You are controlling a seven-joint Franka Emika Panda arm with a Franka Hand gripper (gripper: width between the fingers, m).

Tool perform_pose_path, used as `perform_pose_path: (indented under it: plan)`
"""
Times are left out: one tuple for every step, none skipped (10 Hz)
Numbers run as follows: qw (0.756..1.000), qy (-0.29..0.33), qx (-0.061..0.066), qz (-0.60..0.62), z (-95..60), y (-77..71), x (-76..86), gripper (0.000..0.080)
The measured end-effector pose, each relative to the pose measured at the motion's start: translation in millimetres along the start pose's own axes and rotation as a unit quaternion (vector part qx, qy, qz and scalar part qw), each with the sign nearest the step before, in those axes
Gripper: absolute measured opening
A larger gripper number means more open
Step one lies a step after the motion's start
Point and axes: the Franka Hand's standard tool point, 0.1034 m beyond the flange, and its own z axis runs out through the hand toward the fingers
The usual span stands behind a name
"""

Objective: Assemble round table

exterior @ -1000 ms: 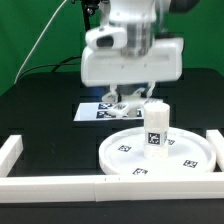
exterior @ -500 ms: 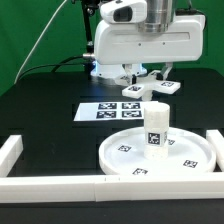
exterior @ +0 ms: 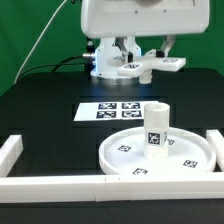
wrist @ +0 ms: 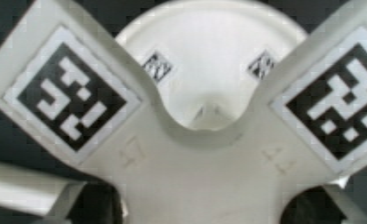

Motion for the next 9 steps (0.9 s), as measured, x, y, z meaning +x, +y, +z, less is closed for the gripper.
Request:
perform_pose_path:
  plan:
    - [1.0, -0.001, -0.002, 0.0, 6.4, -2.9, -4.1, 0.0436]
    - [1.0, -0.005, -0.001, 0.0, 9.3, -3.9, -7.7, 0.0436]
    - [1.0, -0.005, -0.001, 0.0, 9.0, -3.4, -7.1, 0.0436]
    - [1.0, -0.006, -0.002, -0.001, 10.8, -3.5, -7.5, 0.0436]
    - [1.0, -0.012, -0.015, -0.006, 17.4, -5.4, -4.3, 0.0436]
    - [1.0, -0.01, -0.023, -0.005, 18.3, -7.9, 7.4, 0.0436]
    - [1.0, -0.005, -0.027, -0.004, 15.0, -2.9, 17.4, 0.0436]
    - [0.999, -0.004, -0.031, 0.0, 16.4, 0.8, 22.8, 0.0436]
    - [0.999, -0.004, -0.036, 0.004, 25.2, -1.7, 24.3, 0.0436]
